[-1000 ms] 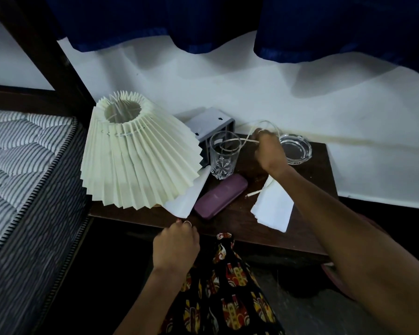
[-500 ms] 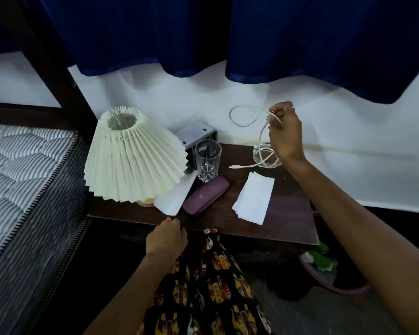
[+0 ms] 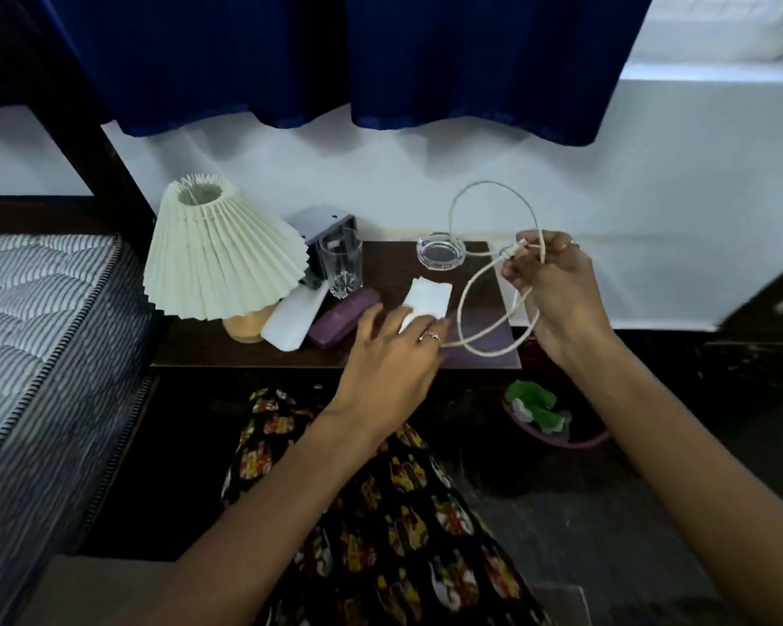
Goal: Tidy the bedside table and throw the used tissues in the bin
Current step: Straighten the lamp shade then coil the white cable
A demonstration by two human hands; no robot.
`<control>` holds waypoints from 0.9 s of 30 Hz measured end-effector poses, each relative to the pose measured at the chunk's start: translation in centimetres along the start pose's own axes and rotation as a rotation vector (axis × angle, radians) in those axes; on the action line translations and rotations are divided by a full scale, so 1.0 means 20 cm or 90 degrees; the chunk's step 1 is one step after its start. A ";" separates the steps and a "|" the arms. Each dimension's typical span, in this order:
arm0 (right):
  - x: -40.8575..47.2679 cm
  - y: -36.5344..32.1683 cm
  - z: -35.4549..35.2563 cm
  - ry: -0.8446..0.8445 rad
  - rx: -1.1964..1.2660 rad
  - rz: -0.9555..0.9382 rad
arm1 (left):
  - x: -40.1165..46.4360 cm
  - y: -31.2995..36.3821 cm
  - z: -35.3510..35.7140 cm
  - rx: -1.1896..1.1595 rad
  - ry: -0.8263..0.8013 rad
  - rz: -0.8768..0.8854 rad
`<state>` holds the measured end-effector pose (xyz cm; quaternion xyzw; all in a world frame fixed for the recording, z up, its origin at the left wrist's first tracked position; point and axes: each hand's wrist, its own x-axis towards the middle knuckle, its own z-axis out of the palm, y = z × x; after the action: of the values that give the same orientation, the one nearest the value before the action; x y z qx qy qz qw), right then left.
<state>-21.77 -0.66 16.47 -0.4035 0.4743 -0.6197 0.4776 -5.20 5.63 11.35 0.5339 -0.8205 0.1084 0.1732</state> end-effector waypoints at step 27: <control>-0.49 0.17 -0.07 -0.285 -0.070 0.144 | 0.15 0.17 -0.58 -1.329 -0.026 -0.287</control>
<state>-20.26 8.87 12.32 -0.5004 0.4320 -0.4308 0.6144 -7.48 8.76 23.17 0.2623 -0.3922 -0.6915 0.5470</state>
